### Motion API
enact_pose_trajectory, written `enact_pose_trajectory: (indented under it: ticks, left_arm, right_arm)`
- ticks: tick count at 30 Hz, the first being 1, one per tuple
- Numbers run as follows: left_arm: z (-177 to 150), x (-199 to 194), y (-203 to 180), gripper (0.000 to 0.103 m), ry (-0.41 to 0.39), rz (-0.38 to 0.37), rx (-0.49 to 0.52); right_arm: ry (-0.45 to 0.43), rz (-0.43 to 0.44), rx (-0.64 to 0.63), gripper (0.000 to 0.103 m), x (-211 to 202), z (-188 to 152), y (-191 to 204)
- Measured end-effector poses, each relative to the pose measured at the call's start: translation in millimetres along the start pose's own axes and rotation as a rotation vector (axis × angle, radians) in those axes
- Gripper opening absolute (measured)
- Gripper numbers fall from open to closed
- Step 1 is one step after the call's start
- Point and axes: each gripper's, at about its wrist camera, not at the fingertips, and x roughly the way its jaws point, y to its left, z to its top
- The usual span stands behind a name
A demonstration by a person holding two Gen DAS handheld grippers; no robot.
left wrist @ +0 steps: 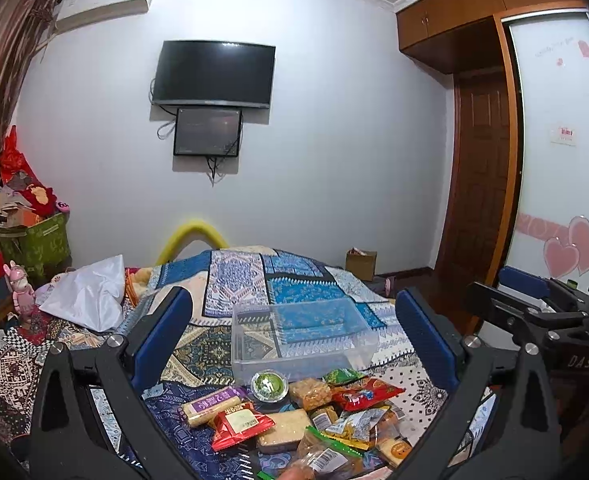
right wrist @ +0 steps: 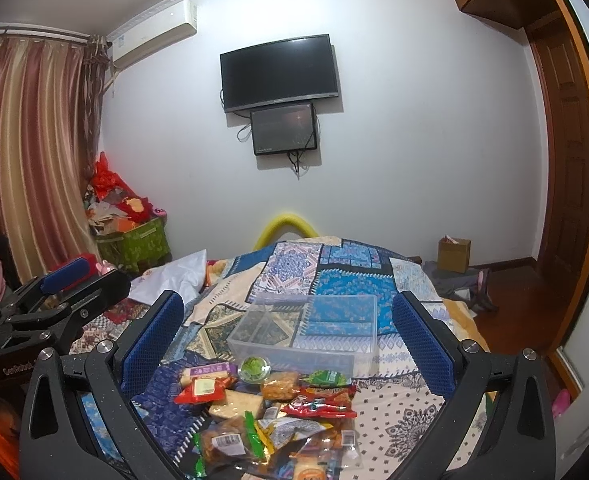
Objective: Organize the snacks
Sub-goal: 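Grasp the red snack bag with the left gripper while the right grasps the red cartoon chip bag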
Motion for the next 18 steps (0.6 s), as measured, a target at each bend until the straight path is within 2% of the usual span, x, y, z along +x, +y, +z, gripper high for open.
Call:
enact_pose_trajectory:
  ticks: [6,11,18]
  left_arm:
    - [-16.6,37.1,16.2,0.103,0.115,0.029,-0.037]
    - [-43.7,70.4,34.4,0.103,0.227,0.068,-0.066]
    - [-87.2,114.8,60.1,0.103,0.394,0.128,-0.079]
  right_arm:
    - [0.073,-0.039,0.027,0.103,24.0,-10.7,-16.6]
    - [0.19,-0.06,0.069,0.103,53.6,-29.5,-37.2]
    - [0.353,-0.04,0.142,0.103,90.3,-58.6,-57.5]
